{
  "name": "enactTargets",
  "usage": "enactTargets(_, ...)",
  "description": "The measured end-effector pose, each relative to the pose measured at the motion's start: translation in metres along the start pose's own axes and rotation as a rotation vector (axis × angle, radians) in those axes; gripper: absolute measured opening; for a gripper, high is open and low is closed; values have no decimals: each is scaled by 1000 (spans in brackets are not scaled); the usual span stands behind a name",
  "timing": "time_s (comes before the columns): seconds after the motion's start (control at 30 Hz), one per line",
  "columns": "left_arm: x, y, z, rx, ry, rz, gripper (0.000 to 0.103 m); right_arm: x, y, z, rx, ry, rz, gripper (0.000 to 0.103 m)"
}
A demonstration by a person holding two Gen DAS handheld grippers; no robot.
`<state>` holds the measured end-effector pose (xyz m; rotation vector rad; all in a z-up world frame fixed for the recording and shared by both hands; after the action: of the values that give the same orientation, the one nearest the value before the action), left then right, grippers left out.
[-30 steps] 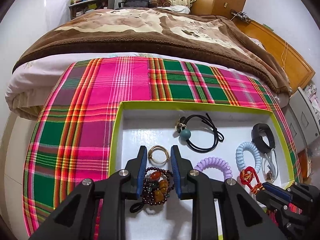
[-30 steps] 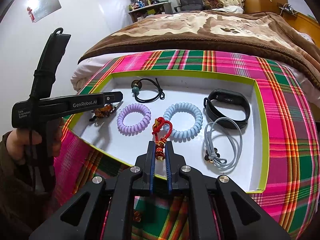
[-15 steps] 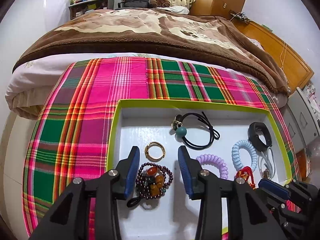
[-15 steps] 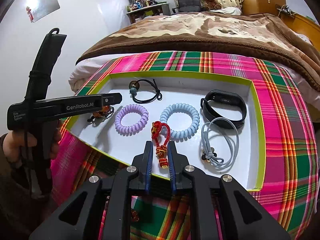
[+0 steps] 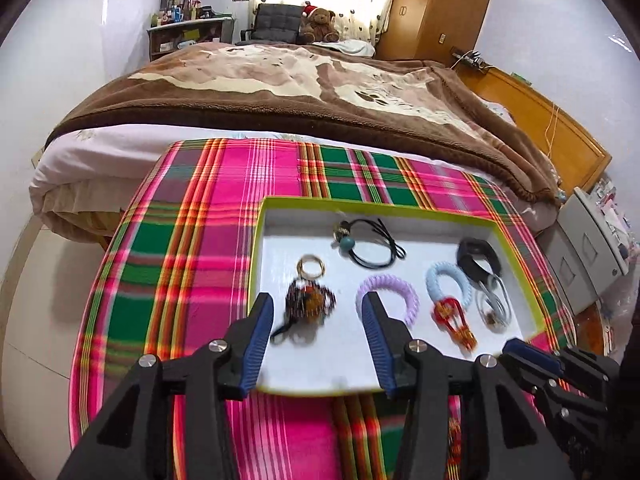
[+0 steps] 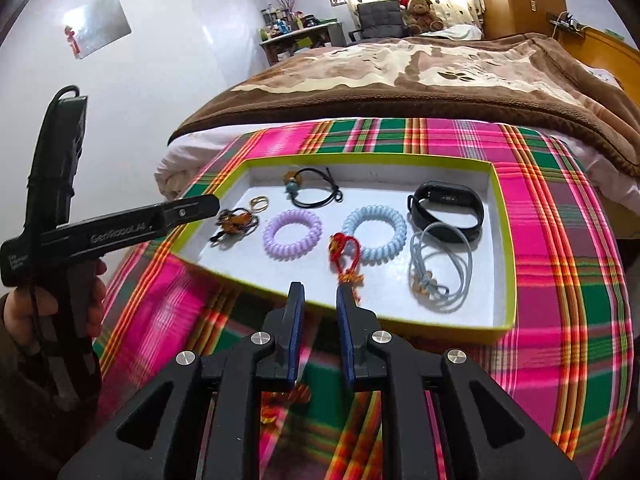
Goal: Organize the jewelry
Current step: 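Lower the red tassel charm into the box and open the right tool, then move both open tools back to the remaining jewelry on the blanket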
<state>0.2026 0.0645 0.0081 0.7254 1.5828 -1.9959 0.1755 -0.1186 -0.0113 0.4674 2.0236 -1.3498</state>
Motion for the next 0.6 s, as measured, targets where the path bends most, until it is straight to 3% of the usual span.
enactTargets(0.03, 4, -5, -1, 1, -4, 4, 48, 3, -3, -1, -3, 4, 1, 41)
enactTargets(0.1, 13, -13, 0, 5, -2, 6, 49, 7, -7, -2, -13, 17, 6, 48)
enactTargets(0.6, 65, -53, -7, 4, -23, 8, 49, 48, -11, -16, -1, 29, -35, 48)
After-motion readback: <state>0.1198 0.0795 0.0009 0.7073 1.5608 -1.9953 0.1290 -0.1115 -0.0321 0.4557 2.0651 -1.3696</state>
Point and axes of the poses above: each gripper's, at about its wrist camera, not at the fingertips, and y roughly the way its jaws point, z to its right, x to its underside, the point moved 3 cm from there along y, roughly the way its jaws point, and after that the axes turned 3 degrees about z, right-handed, at the moved point
